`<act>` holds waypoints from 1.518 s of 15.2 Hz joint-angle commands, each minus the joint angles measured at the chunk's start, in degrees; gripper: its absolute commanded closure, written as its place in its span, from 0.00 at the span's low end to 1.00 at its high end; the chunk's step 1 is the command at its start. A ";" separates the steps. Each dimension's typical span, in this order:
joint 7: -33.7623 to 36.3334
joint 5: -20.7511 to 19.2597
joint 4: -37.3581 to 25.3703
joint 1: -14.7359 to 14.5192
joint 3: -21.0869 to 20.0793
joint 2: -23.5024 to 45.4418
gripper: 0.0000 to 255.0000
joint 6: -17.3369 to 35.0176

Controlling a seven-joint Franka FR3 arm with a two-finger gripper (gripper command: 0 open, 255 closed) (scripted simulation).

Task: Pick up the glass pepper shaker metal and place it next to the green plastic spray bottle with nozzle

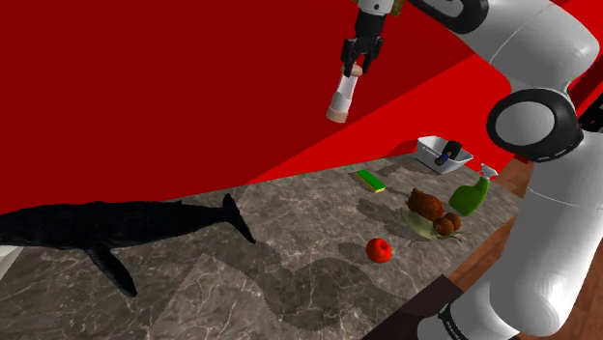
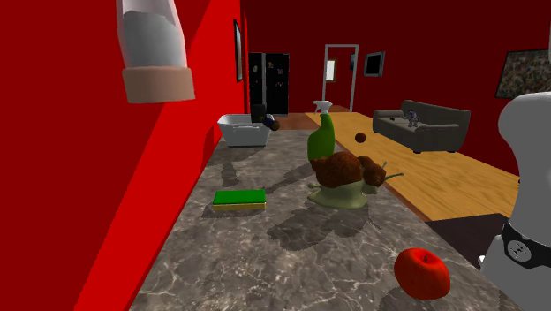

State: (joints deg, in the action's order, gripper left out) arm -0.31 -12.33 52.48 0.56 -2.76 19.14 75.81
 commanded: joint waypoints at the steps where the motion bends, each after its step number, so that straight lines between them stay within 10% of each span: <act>1: -1.36 0.58 6.73 1.64 0.39 -4.76 1.00 2.36; 10: -10.03 2.24 29.72 7.63 4.73 -21.91 1.00 9.92; 23: -25.30 1.18 44.56 14.00 14.25 -35.55 1.00 13.87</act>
State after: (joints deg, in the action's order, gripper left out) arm -24.08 -11.03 97.34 14.07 10.61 -15.98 90.13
